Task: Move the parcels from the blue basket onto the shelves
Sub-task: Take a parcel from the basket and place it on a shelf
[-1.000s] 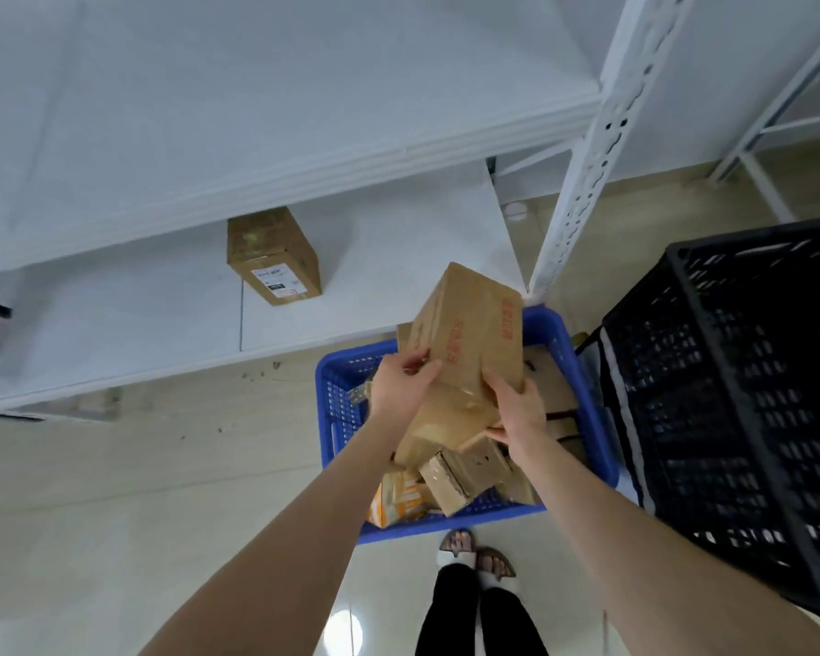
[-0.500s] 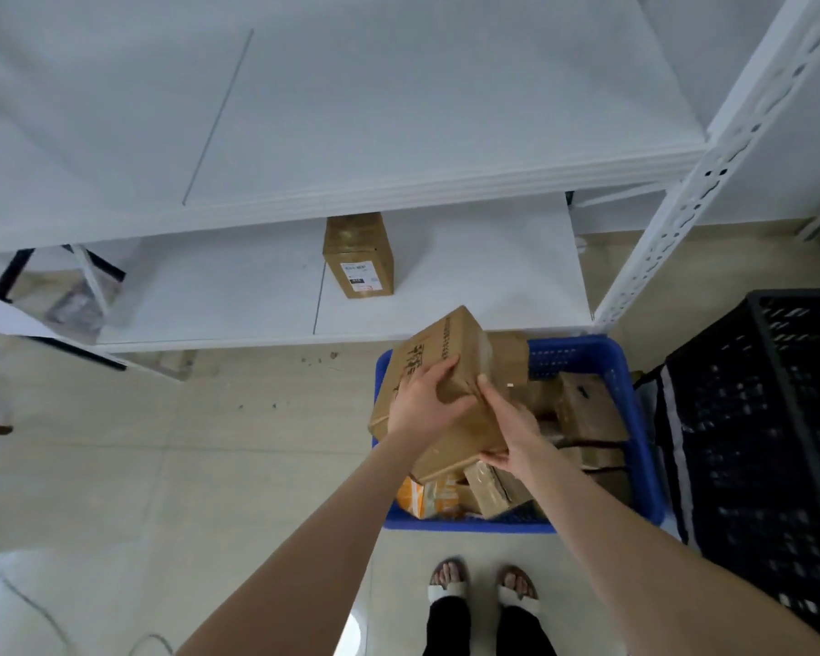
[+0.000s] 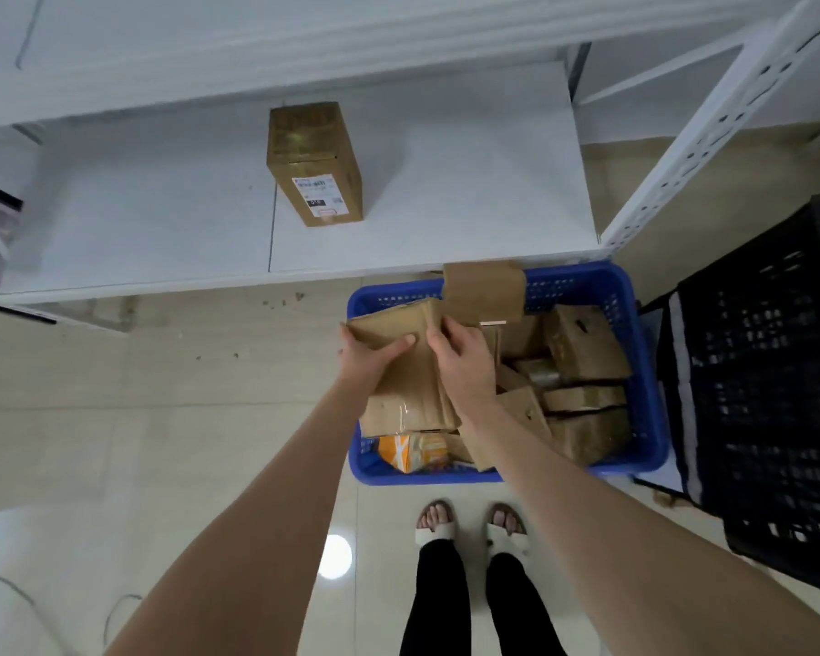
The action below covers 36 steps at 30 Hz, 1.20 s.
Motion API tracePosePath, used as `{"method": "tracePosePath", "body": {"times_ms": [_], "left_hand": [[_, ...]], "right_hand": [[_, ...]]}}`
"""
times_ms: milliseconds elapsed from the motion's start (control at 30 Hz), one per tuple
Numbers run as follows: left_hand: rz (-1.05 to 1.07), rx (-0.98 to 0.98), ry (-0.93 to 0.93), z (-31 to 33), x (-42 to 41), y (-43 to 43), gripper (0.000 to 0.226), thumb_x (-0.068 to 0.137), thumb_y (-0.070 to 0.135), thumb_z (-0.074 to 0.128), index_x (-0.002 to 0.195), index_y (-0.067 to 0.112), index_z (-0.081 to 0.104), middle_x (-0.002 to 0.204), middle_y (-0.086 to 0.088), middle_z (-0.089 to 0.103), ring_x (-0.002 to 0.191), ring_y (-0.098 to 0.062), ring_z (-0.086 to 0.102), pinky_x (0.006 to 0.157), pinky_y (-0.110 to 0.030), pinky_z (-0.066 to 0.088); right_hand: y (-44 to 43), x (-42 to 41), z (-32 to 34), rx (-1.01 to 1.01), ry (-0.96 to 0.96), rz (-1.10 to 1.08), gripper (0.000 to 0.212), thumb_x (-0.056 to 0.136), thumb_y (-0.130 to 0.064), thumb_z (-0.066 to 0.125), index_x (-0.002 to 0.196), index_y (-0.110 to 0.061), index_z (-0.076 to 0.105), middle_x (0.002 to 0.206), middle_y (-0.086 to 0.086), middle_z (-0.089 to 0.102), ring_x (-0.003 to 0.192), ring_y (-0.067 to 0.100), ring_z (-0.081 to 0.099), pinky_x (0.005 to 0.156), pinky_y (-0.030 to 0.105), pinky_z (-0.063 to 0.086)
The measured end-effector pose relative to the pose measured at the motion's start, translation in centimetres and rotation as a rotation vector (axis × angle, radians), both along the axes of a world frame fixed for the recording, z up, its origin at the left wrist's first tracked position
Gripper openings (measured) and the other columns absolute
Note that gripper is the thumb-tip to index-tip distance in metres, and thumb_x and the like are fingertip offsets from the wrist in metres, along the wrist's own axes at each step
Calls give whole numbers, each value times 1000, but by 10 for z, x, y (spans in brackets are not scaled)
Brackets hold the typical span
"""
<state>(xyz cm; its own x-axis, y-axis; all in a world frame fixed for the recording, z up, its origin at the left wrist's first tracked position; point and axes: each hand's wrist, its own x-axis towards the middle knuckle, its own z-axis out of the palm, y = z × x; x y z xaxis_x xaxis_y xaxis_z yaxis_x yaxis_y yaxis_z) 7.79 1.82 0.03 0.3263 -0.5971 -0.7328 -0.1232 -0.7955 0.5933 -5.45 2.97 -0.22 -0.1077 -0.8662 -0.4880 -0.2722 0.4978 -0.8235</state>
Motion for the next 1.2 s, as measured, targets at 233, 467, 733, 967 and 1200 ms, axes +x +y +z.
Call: {"method": "tracePosePath", "body": {"times_ms": [233,467,733,967,1200], "left_hand": [[-68,121,-165,-20,8,-6,128,61,59,78,150,31,-9,152,-7,11,136,-35,25,107,-54,35],[-103,176,-187,-23,8,-19,130,60,62,78,149,33,-12,150,-8,14,134,-35,26,105,-50,38],[74,193,-24,-10,29,-26,83,77,55,67,142,29,23,141,-10,35,117,-30,42,90,-46,41],[161,425,218,15,52,-32,118,39,83,59,141,28,35,145,-15,38,127,-38,41,97,-63,36],[123,321,187,26,32,-41,88,71,88,35,116,15,58,106,-10,67,106,-33,59,101,-57,37]], "right_hand": [[5,25,-13,-13,21,99,40,101,-32,41,139,-22,51,144,-5,44,130,15,38,106,32,28],[-2,18,-19,32,-65,85,34,100,-18,45,131,-25,59,138,-8,52,126,10,44,110,32,31],[6,-30,-41,313,55,-298,74,85,-46,66,148,-26,33,151,7,33,135,31,39,108,53,38],[-9,-60,-37,369,-286,-354,72,78,-72,56,133,-28,45,112,-2,65,109,23,59,100,47,42],[-24,-57,-19,272,-161,-361,46,96,-51,48,132,-22,50,120,0,60,97,16,54,81,36,44]]}}
